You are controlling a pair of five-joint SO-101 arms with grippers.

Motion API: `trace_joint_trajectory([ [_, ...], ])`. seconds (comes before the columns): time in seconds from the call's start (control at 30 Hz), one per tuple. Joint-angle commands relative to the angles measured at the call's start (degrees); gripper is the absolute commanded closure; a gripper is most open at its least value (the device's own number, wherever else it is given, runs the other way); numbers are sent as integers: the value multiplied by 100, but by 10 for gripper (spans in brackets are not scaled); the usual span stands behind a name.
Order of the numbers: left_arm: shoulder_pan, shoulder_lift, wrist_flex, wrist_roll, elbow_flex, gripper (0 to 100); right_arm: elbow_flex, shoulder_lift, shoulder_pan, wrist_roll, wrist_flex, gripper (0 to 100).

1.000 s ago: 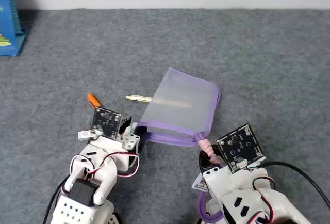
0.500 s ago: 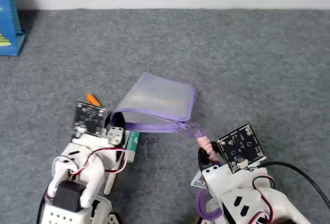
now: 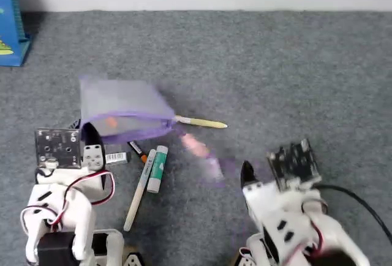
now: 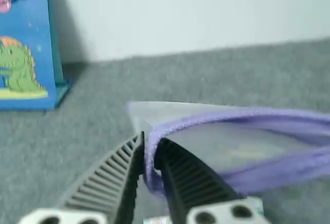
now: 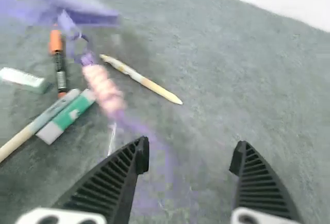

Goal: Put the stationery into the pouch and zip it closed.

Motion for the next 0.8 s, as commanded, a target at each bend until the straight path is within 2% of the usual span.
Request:
trace_joint_trajectory([
  [0.0,-44,-18,229,-44,-409,985,-62,1024,347,-114,-391,732],
  [0.2,-88,-18,334,-26,-374,985,-79,2695,462,-114,-1209,732],
  [0.47,-905,-18,325,193,-356,985,-79,4171,444,-88,-2589,732],
  [0.63,-1002,-18,281,185,-110,985,-79,5165,-48,-35,-3108,732],
  [0.77,-993,-26,211,176,-4,985,-79,5833,-453,316,-3644,732],
])
